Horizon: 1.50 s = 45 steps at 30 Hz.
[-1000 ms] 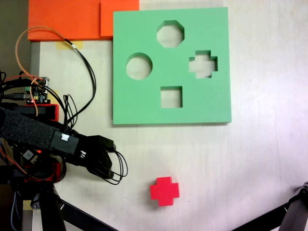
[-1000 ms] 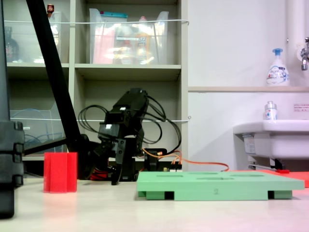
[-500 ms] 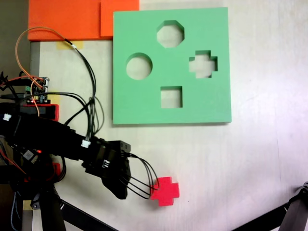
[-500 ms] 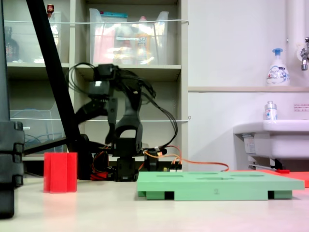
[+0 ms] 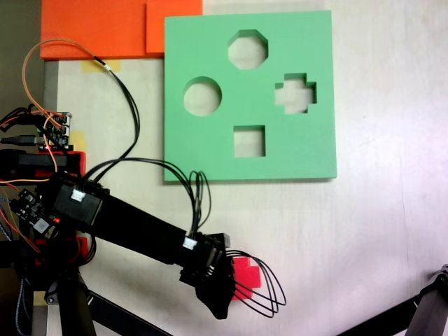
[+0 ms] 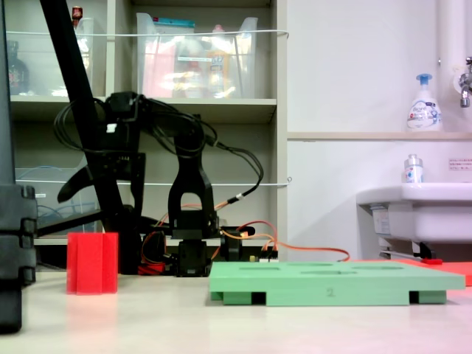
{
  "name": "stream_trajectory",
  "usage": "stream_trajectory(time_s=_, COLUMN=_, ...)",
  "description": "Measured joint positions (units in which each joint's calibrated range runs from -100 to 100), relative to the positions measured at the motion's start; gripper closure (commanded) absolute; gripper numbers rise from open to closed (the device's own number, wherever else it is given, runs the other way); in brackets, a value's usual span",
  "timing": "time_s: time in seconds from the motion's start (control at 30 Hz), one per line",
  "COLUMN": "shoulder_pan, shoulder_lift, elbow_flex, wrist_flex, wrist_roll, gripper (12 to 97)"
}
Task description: Put the cross columnar block into the corresponding hole
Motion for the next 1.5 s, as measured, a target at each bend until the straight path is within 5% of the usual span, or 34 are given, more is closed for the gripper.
stream_trajectory(time_s=0.8, shoulder_pan=-0.05, shoulder_lift=20.79, elbow_flex=7.25, wrist_flex=0.00, wrist_roll=-0.44, gripper=32.2)
stream_trajectory(time_s=1.13, shoulder_pan=-0.29, shoulder_lift=21.75, elbow_flex=7.64, wrist_flex=0.00, wrist_roll=-0.44, gripper=59.3)
stream_trajectory(time_s=1.5, shoulder_pan=-0.68, shoulder_lift=22.16, elbow_flex=8.33, wrist_flex=-0.49, wrist_roll=-0.49, gripper=70.5)
